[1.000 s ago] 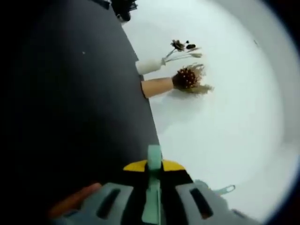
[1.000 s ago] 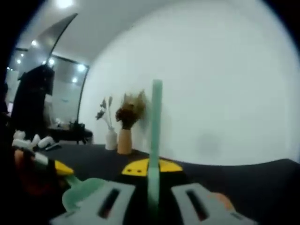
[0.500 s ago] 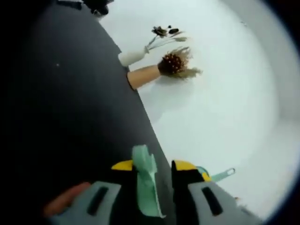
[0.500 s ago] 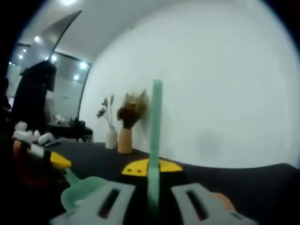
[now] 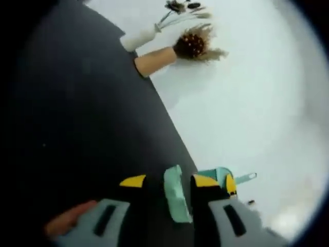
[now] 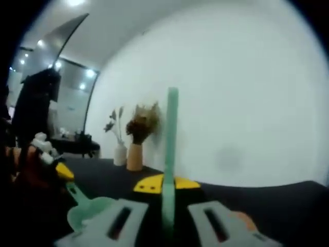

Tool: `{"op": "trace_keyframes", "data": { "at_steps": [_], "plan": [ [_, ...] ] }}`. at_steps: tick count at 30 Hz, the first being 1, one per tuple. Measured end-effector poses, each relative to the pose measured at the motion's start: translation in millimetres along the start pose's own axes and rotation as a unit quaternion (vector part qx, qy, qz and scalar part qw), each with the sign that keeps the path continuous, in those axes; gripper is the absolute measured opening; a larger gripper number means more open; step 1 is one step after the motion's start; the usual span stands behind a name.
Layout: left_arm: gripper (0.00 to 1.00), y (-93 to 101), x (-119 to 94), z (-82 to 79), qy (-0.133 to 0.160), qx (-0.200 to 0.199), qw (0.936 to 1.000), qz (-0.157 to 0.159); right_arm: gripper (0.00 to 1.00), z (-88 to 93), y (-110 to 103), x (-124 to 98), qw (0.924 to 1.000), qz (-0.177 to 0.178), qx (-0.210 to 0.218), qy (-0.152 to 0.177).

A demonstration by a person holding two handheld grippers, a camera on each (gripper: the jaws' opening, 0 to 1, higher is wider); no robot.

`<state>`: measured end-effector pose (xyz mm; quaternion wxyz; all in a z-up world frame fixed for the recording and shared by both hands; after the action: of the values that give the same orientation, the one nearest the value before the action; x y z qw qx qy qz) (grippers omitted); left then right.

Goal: Pick up the broom and sweep the trash on the tabletop into the dustpan.

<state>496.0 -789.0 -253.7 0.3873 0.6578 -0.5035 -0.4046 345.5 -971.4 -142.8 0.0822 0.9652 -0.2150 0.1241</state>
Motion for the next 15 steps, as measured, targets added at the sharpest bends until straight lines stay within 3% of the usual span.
{"op": "trace_keyframes", "data": {
  "at_steps": [1,5,9,11,13,15],
  "plan": [
    [0.30,5.9,0,5.6,-0.031,-0.007,0.9991,0.026,0.05,-0.4,1,0,1.0000,0.001,0.000,0.000],
    [0.34,11.8,1,20.3,-0.116,-0.001,0.9916,0.057,0.05,-1.9,2,0,1.0000,0.002,0.000,0.002],
    [0.36,14.3,10,16.6,-0.127,-0.003,0.9897,0.065,0.05,-2.2,3,0,1.0000,0.003,-0.001,0.003],
    [0.34,10.6,14,20.1,-0.150,0.000,0.9870,0.058,0.05,-2.2,3,0,1.0000,0.003,-0.002,0.002],
    [0.31,10.6,12,29.2,-0.190,0.005,0.9799,0.060,0.05,-2.4,3,1,1.0000,0.003,-0.002,0.002],
    [0.28,10.6,13,30.8,-0.204,0.027,0.9764,0.066,0.05,-2.3,3,1,1.0000,0.003,-0.003,0.002]
  ]
}}
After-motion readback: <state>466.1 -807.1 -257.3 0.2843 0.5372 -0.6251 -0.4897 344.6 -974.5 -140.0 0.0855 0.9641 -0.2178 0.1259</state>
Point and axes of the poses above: the point that each gripper's makers call its tool centre point, and the gripper's own axes: x roughly forward along the fingers, y roughly to its right, z roughly out of its underside, the point moved 1 cm from there along -x, roughly backward along the fingers, and after that the axes turned 8 degrees about y, right-handed, at the moved point
